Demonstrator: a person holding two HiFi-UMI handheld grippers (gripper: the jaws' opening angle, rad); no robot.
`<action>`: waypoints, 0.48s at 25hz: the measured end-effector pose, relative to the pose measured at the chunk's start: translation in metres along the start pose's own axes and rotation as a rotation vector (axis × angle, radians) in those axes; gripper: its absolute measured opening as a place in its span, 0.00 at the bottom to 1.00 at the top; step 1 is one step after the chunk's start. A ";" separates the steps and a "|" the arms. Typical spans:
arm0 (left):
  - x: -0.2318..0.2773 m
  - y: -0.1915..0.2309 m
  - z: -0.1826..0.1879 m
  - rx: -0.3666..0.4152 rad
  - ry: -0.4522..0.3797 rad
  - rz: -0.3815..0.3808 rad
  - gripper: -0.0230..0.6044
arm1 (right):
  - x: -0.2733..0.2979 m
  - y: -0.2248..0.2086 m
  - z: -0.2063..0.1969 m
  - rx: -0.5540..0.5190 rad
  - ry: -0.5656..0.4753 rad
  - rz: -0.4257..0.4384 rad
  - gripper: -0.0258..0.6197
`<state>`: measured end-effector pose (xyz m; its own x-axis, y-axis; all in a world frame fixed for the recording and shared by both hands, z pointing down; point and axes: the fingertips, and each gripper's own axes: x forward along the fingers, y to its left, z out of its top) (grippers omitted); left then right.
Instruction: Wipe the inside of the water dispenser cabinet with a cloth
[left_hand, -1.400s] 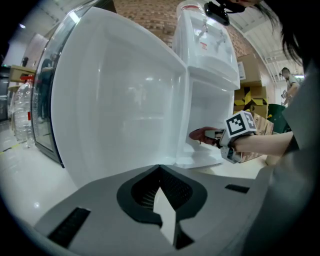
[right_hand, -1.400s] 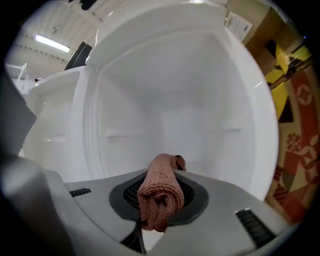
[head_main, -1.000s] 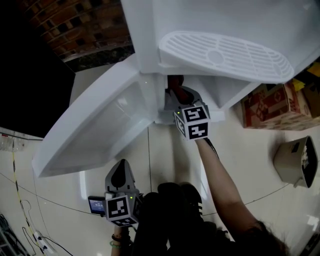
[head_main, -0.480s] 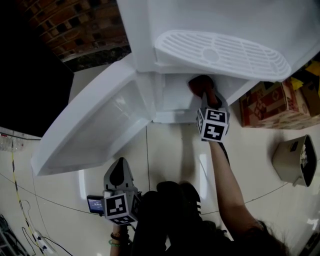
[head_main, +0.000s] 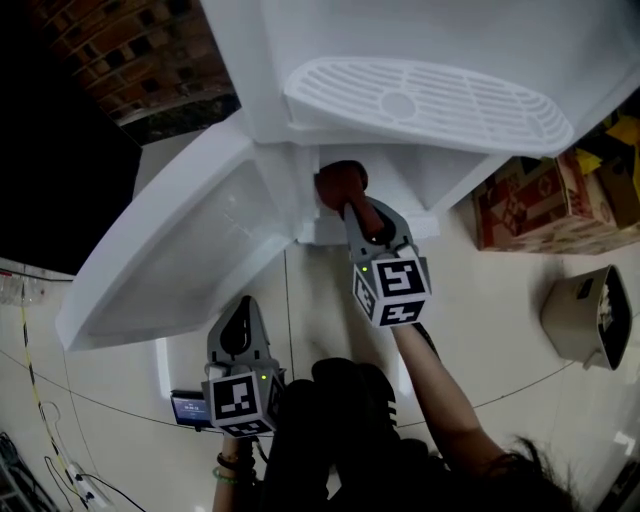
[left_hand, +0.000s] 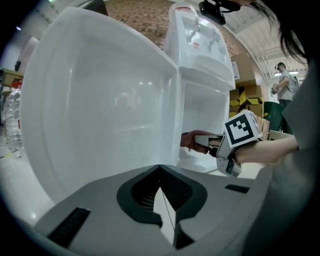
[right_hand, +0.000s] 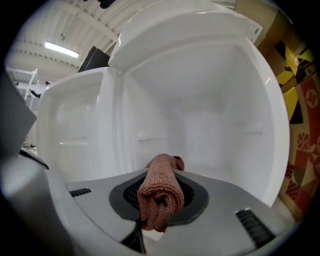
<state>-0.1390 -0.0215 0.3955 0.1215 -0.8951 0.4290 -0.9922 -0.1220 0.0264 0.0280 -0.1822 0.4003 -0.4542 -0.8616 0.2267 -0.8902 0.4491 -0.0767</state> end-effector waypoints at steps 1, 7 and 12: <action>0.002 -0.004 0.004 0.013 -0.010 -0.010 0.04 | 0.001 0.012 -0.005 0.011 0.010 0.030 0.16; 0.005 -0.024 0.016 0.007 -0.023 -0.043 0.04 | 0.005 0.009 -0.049 0.012 0.120 0.021 0.16; 0.006 -0.028 0.018 -0.011 -0.022 -0.049 0.04 | -0.019 -0.071 -0.054 0.046 0.138 -0.193 0.15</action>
<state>-0.1096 -0.0307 0.3810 0.1709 -0.8974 0.4069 -0.9852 -0.1619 0.0567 0.1020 -0.1851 0.4537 -0.2690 -0.8886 0.3715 -0.9622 0.2653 -0.0621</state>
